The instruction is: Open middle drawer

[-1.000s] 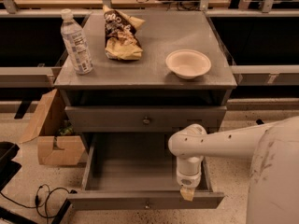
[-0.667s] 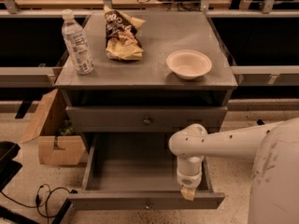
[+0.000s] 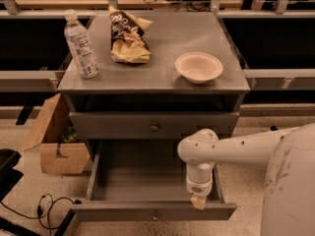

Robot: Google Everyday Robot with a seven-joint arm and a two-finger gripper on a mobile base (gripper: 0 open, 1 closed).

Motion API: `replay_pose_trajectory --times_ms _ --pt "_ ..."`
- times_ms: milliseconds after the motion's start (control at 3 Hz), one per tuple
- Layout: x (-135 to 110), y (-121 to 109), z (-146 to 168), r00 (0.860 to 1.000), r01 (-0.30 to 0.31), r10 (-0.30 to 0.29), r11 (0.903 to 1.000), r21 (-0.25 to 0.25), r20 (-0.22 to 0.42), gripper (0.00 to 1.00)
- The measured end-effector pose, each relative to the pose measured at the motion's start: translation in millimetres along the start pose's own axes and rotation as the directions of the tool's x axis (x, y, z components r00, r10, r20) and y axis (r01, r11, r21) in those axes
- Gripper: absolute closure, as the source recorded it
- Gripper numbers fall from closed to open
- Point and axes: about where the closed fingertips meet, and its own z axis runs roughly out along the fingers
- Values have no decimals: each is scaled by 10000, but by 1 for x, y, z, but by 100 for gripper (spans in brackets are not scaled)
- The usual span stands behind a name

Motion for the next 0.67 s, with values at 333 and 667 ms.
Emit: replay_pose_trajectory --times_ms 333,667 --pt "-2 -4 -1 10000 0 0 10000 0 0 100" --pt "-3 -8 -3 10000 -1 1 10000 0 0 100"
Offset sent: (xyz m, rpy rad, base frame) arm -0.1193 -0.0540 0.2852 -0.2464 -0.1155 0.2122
